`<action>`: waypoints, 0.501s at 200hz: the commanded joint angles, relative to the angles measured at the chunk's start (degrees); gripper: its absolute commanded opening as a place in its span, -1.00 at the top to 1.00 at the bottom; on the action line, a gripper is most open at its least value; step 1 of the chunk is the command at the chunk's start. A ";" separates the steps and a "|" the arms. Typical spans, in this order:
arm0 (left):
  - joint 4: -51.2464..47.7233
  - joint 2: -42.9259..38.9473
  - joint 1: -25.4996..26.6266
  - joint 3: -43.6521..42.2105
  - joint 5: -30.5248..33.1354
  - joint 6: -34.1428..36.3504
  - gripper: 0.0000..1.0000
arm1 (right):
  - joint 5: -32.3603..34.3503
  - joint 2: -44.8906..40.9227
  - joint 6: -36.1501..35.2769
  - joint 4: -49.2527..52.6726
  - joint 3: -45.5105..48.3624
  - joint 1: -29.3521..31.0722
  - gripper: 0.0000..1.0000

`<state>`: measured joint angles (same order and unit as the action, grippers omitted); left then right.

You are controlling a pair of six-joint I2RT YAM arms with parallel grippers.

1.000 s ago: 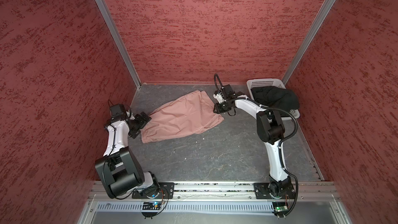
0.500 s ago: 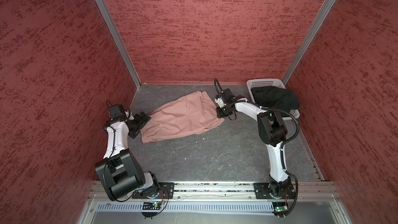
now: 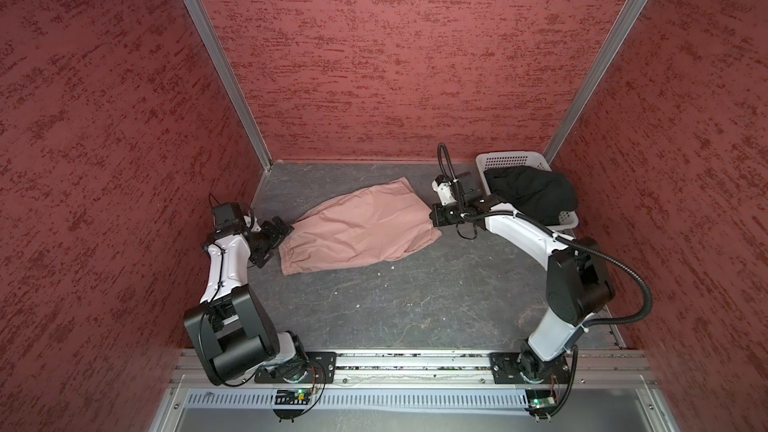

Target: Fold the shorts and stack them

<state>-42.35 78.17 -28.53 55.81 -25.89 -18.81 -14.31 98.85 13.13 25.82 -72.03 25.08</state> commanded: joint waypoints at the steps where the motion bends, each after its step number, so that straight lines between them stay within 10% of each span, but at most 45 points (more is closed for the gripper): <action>1: 0.98 0.60 0.28 0.00 -0.63 0.32 -0.99 | 2.31 0.02 2.81 -3.34 5.10 0.39 0.94; 62: 0.56 1.10 1.80 1.84 -0.61 0.08 -0.99 | 7.73 -4.10 1.76 1.56 3.70 0.37 -0.19; 100: -0.96 0.33 1.56 4.08 1.69 0.28 -0.99 | 2.05 -2.67 1.19 -1.79 1.76 0.52 -0.40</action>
<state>-42.63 79.40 -26.94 57.69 -25.61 -18.81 -9.67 95.83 14.90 26.96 -68.10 25.08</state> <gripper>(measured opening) 0.994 0.699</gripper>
